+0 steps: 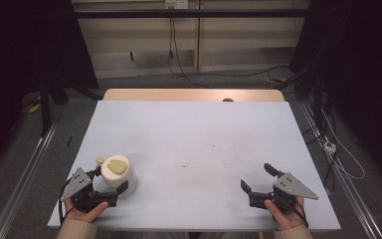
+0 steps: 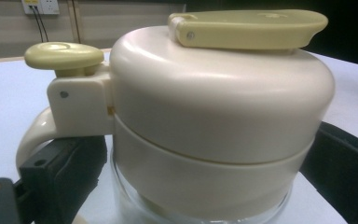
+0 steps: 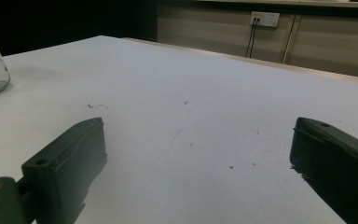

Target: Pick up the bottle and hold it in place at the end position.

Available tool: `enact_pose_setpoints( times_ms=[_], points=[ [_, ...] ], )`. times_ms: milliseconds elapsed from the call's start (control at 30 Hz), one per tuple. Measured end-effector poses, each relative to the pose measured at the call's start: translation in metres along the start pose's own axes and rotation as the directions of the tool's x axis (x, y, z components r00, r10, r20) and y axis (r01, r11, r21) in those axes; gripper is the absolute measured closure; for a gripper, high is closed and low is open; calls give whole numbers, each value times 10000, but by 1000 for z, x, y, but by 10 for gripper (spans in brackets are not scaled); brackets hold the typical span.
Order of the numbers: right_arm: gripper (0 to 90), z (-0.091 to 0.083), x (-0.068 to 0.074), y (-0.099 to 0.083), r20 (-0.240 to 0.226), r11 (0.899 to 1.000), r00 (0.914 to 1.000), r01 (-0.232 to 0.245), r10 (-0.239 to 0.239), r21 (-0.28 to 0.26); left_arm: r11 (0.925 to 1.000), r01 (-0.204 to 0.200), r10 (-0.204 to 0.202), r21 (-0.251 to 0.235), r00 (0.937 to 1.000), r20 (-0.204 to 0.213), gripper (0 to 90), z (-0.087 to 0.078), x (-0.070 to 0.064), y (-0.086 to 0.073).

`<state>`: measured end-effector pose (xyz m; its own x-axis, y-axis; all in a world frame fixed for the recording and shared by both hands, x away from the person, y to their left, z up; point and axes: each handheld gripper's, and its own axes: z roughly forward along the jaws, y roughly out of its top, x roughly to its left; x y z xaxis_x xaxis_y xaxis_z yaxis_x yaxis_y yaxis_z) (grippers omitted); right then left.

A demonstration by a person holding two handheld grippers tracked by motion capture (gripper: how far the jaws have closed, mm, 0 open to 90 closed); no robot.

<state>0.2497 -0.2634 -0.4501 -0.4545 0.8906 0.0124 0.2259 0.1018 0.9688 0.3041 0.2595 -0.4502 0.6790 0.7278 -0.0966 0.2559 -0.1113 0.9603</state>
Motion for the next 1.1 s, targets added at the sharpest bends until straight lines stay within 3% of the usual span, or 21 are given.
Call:
enact_pose_setpoints(
  times_ms=[267, 333, 1100],
  points=[
    [32, 1, 1, 0, -59, 10000, 10000, 40, -39, 33, 9999, -87, 87, 78, 10000, -40, 32, 2, -1, 0],
    [32, 1, 0, 0, -54, 10000, 10000, 34, -33, 32, 9995, -269, 270, 189, 9996, -42, 31, 3, -1, 1],
    [34, 0, 0, -1, -34, 10000, 10000, 50, -50, 39, 9983, -200, 213, 542, 9995, -245, 39, 22, -3, 4]
  ],
)
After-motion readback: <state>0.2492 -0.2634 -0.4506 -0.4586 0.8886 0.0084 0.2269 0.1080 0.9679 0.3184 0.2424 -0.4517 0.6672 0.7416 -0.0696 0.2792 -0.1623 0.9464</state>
